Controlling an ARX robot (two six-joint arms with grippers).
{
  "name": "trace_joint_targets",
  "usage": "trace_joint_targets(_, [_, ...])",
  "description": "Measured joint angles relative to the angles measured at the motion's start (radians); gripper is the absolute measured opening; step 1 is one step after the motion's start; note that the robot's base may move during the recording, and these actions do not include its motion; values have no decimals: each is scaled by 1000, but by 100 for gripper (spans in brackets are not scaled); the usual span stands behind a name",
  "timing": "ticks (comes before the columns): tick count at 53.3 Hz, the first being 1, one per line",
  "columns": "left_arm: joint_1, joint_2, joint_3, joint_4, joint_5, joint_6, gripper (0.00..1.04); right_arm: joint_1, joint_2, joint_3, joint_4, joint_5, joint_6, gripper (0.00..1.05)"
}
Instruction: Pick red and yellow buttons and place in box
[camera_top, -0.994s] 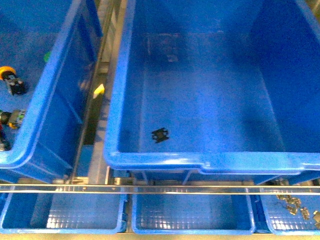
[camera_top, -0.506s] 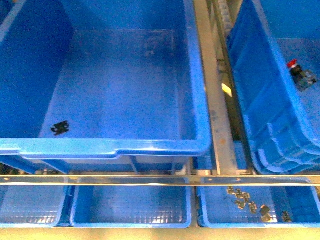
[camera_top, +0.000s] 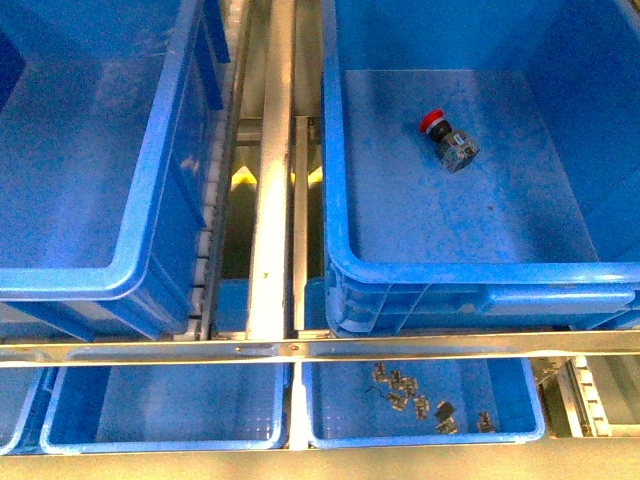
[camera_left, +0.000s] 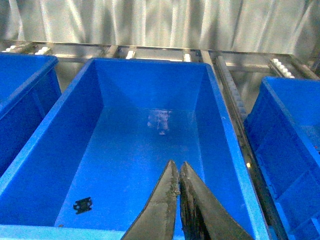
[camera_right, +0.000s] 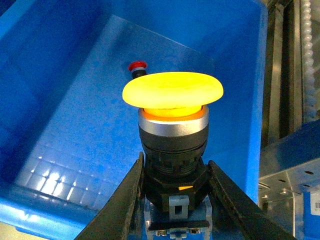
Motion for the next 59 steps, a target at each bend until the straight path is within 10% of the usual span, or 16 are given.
trace_joint_targets(39, [0, -245, 0, -259, -3, 0, 3, 47, -18, -5, -22, 49, 34, 27])
trace_joint_targets(59, [0, -245, 0, -259, -3, 1, 73, -71, 448, 288, -24, 53, 256, 27])
